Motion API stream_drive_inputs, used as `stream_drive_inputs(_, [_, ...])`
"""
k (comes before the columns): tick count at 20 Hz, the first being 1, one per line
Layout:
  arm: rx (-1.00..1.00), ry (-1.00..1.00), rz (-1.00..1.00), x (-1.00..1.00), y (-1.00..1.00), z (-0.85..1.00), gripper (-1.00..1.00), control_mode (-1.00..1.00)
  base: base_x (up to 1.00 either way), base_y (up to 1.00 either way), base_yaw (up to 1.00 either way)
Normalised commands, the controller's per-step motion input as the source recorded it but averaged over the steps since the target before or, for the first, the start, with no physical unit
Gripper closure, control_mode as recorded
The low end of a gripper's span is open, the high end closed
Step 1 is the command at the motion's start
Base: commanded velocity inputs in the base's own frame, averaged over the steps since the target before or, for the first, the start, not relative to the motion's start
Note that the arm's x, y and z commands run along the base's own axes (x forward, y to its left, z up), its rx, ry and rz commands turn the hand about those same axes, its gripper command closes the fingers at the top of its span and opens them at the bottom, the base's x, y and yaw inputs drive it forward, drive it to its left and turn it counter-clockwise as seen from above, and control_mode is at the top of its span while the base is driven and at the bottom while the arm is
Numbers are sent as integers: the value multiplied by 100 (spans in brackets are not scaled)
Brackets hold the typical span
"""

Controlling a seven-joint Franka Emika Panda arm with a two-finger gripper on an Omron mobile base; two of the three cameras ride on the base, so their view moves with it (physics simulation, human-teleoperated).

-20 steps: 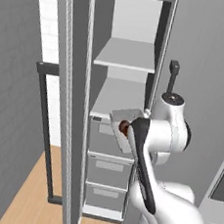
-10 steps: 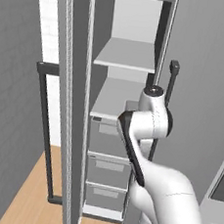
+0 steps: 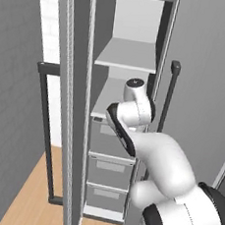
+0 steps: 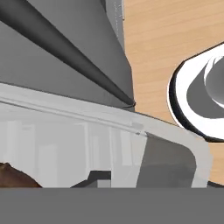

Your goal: Take the meat container that has the chicken drumstick and place it on the second highest rack of the freezer. Then take the vegetable container that has the garlic and lemon and place it on the highest rack of the freezer.

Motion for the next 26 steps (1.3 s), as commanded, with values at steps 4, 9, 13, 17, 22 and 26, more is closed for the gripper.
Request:
stream_drive_inputs(4, [-3, -9, 0, -17, 1, -3, 100, -100, 0, 0, 0])
stream_drive_inputs(9, [-3, -23, 0, -38, 0, 0, 100, -100, 0, 0, 0])
stream_drive_inputs(13, [0, -17, 0, 10, -3, 0, 100, -100, 0, 0, 0])
stream_drive_inputs(17, [0, -25, 0, -54, 0, 0, 100, -100, 0, 0, 0])
stream_drive_inputs(22, [0, -12, 1, -18, -1, 18, 100, -100, 0, 0, 0])
stream_drive_inputs(26, [0, 0, 0, 38, -3, 10, 100, -100, 0, 0, 0])
